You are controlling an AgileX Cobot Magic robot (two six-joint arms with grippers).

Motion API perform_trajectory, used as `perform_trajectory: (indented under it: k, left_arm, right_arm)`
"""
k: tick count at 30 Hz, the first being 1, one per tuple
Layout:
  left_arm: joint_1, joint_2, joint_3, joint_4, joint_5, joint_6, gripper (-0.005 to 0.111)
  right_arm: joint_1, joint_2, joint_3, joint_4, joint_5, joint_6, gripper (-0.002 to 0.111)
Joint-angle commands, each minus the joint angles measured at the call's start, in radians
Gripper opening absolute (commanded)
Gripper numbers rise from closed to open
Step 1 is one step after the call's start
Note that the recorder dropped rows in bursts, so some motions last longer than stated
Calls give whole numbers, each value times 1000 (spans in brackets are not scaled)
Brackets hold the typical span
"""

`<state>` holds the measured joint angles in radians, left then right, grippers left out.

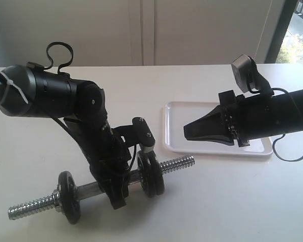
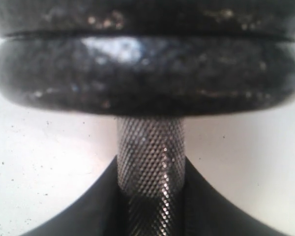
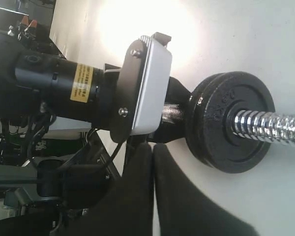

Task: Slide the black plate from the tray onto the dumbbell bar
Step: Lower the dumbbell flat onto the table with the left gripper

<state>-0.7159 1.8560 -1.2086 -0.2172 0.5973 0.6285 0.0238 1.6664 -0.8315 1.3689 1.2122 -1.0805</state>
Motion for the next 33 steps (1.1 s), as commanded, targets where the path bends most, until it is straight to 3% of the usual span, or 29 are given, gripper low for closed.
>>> perform_trajectory:
  k: [1,17,27,30,33]
  left_arm:
    - [-5,-52,-26,-65,0,-2,0]
    - [-5,-52,-26,-68,2,-2,0]
    - [-5,-52,-26,-55,6,-2,61]
    - [-5,-52,-26,-55,6,-2,70]
    - [-5,-52,-26,-55,6,-2,71]
  right_arm:
    - [-5,-10,-4,6,9,-13,0]
    - [-5,-10,-4,2,9,-13,0]
    - [-5,-10,-4,1,9,-13,0]
    - [-5,-10,-4,1,9,-13,0]
    - [-5,-10,-4,1,9,-15,0]
